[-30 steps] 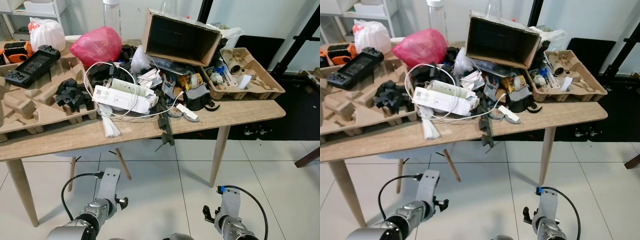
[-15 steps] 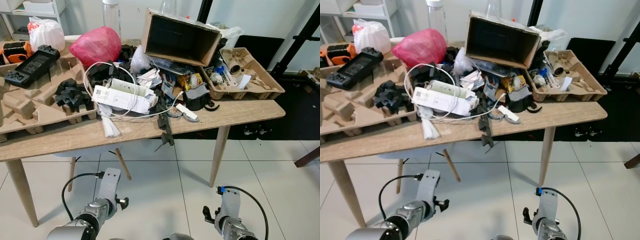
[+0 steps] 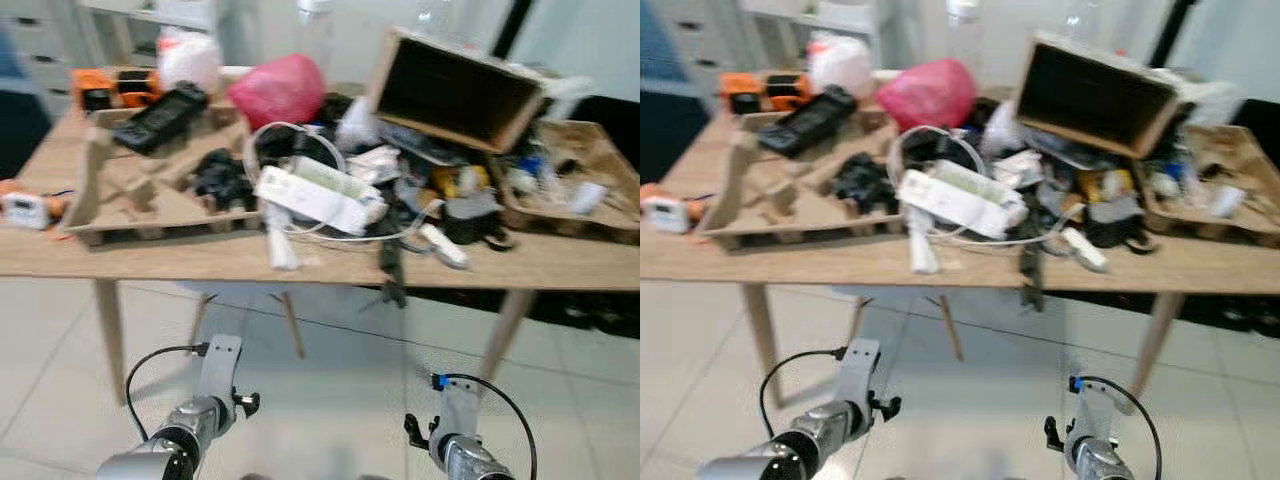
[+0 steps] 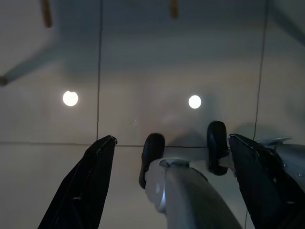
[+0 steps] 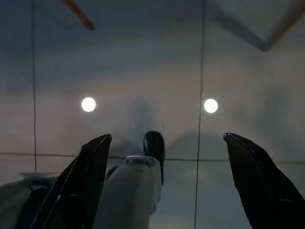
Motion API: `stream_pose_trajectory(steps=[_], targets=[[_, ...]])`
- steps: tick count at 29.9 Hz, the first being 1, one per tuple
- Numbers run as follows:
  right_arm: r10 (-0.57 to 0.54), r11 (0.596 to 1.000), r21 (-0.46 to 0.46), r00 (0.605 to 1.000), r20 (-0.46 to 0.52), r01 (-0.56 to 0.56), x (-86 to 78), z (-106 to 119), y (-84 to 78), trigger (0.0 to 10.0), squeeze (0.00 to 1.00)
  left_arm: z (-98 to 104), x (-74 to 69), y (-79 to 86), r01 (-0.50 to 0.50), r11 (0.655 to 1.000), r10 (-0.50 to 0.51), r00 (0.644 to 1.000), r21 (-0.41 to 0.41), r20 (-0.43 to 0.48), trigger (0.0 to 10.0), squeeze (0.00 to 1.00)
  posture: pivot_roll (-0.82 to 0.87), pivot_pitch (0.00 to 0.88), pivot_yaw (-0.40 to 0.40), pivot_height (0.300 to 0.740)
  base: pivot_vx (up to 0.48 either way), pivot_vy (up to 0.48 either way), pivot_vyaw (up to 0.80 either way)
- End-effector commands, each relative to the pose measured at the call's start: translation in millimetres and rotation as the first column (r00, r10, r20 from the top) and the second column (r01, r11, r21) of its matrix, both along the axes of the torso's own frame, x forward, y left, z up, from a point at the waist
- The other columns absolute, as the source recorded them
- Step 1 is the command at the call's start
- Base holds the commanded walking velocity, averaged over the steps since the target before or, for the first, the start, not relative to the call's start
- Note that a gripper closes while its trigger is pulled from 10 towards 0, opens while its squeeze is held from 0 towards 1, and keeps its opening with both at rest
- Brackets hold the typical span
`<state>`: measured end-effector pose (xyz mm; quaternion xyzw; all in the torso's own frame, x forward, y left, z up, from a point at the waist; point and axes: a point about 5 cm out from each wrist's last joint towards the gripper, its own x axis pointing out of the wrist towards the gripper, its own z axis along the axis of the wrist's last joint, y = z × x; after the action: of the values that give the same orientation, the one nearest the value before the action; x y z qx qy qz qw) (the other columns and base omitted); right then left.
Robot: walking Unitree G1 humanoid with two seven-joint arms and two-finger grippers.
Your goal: Picking trash to rubbish bin
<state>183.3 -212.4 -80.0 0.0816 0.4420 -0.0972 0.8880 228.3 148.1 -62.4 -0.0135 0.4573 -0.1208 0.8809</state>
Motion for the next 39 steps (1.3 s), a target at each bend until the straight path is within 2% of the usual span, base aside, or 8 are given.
stream_pose_trajectory(steps=[1, 7, 14, 18, 20, 23, 30, 39], targets=[[-0.001, 1.000, -0.006, 1.000, -0.009, 0.001, -4.3, -1.7, -1.3, 10.0, 0.00, -1.5, -2.5, -2.1, 0.006, 1.000, -0.006, 1.000, -0.010, -0.006, 10.0, 0.00, 0.15, 0.046, -0.075, 0.740, 0.000, 0.000, 0.76], [-0.018, 0.999, -0.028, 1.000, -0.020, 0.017, -5.7, -2.2, -3.4, 10.0, 0.00, -1.7, -3.0, -2.2, 0.017, 1.000, -0.017, 1.000, -0.008, -0.010, 10.0, 0.00, 0.15, 0.046, -0.075, 0.740, 0.000, 0.000, 0.65], [-0.035, 0.998, -0.044, 0.999, -0.023, 0.034, -3.7, -0.8, -6.9, 10.0, 0.00, -1.5, -2.6, -1.8, 0.032, 0.999, -0.032, 0.999, 0.000, -0.012, 10.0, 0.00, 0.15, 0.044, -0.073, 0.740, 0.000, -0.053, 0.00], [0.008, 0.998, -0.064, 1.000, -0.021, -0.009, -0.9, 0.7, -7.0, 10.0, 0.00, -1.4, -2.4, -1.2, 0.028, 1.000, -0.028, 1.000, 0.003, -0.014, 10.0, 0.00, 0.15, 0.044, -0.073, 0.740, 0.000, -0.454, 0.00], [0.073, 0.992, -0.106, 0.997, -0.026, -0.076, 0.4, 2.1, -9.5, 10.0, 0.00, -2.2, -3.7, -1.7, 0.028, 1.000, -0.028, 0.999, -0.001, -0.018, 10.0, 0.00, 0.15, 0.044, -0.073, 0.740, 0.000, 0.000, 0.00], [0.108, 0.985, -0.130, 0.994, -0.029, -0.111, 0.4, 3.2, -13.5, 10.0, 0.00, -3.1, -5.3, -1.3, 0.032, 1.000, -0.032, 0.999, -0.001, -0.023, 10.0, 0.00, 0.15, 0.044, -0.073, 0.740, 0.000, 0.000, 0.00], [0.110, 0.983, -0.146, 0.994, -0.028, -0.113, -0.9, 4.9, -22.4, 10.0, 0.00, -3.3, -6.1, 1.3, 0.045, 0.999, -0.045, 0.999, 0.004, -0.021, 10.0, 0.00, 0.15, 0.044, -0.073, 0.740, 0.000, 0.000, 0.00], [0.178, 0.974, -0.143, 0.984, 0.001, -0.176, 10.0, 8.5, -13.3, 10.0, 0.00, -1.2, -2.5, 6.8, 0.000, 1.000, 0.000, 1.000, 0.011, -0.004, 10.0, 0.00, 0.14, 0.035, -0.075, 0.740, 0.000, -0.190, 0.00]])
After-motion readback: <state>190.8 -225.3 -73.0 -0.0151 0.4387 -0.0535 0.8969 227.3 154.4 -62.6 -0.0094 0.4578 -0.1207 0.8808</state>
